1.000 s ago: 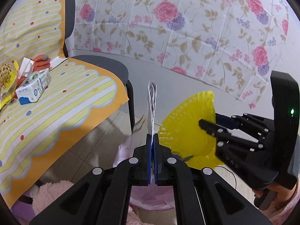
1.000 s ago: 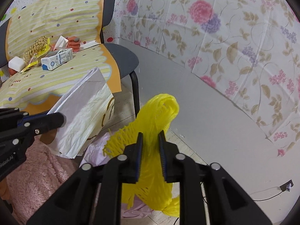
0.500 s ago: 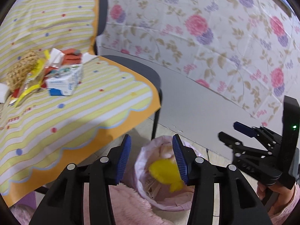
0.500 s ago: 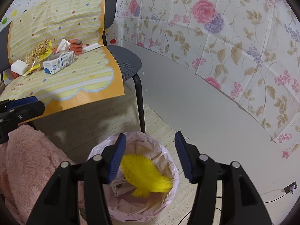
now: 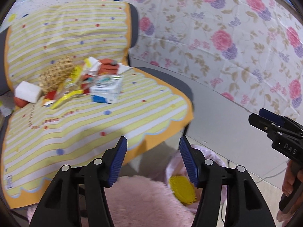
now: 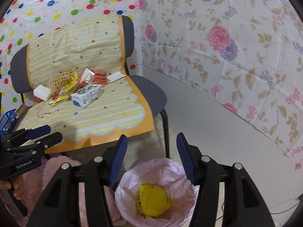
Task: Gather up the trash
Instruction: 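Bring the right gripper back toward the chair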
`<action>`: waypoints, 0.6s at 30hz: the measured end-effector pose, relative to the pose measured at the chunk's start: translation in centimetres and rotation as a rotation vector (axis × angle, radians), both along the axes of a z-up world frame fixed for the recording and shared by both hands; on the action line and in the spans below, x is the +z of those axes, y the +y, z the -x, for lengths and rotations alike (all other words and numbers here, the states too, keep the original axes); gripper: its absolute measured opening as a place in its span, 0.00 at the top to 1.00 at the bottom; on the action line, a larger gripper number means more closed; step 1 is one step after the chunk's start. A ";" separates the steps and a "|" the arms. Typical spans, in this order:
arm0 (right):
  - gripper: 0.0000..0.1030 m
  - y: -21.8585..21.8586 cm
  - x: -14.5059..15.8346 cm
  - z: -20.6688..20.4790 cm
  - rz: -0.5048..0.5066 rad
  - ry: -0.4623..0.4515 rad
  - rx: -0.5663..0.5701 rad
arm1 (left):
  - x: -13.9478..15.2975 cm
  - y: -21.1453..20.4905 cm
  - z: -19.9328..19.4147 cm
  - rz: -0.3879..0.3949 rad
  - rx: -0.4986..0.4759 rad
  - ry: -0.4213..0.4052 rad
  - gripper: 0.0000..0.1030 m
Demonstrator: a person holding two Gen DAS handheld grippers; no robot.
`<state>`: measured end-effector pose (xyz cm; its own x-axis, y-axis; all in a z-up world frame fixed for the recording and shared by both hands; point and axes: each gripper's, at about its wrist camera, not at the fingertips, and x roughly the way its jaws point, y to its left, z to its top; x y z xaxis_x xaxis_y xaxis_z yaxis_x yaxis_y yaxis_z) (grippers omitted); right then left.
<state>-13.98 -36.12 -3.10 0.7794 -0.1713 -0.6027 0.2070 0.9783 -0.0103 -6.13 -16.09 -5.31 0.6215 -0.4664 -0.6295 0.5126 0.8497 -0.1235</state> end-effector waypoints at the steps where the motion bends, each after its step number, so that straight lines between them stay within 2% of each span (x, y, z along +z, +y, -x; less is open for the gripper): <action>1: 0.48 0.4 0.0 -0.4 0.000 0.001 0.014 | 0.1 0.6 -0.2 -0.005 0.020 -0.004 0.40; 5: 0.48 2.2 0.0 -2.5 -0.019 0.009 0.075 | 0.5 3.5 -1.4 -0.019 0.111 -0.011 0.39; 8: 0.48 3.5 0.0 -3.8 -0.024 0.014 0.109 | 0.7 5.7 -2.3 -0.024 0.180 -0.013 0.31; 14: 0.39 6.1 0.4 -7.2 -0.015 0.015 0.185 | 1.3 9.9 -3.9 -0.025 0.292 -0.024 0.26; 16: 0.36 7.0 0.7 -8.5 -0.012 0.011 0.209 | 1.6 11.0 -4.4 -0.022 0.322 -0.026 0.18; 18: 0.31 7.7 1.0 -9.6 -0.012 0.005 0.228 | 1.8 11.9 -5.0 -0.021 0.346 -0.032 0.16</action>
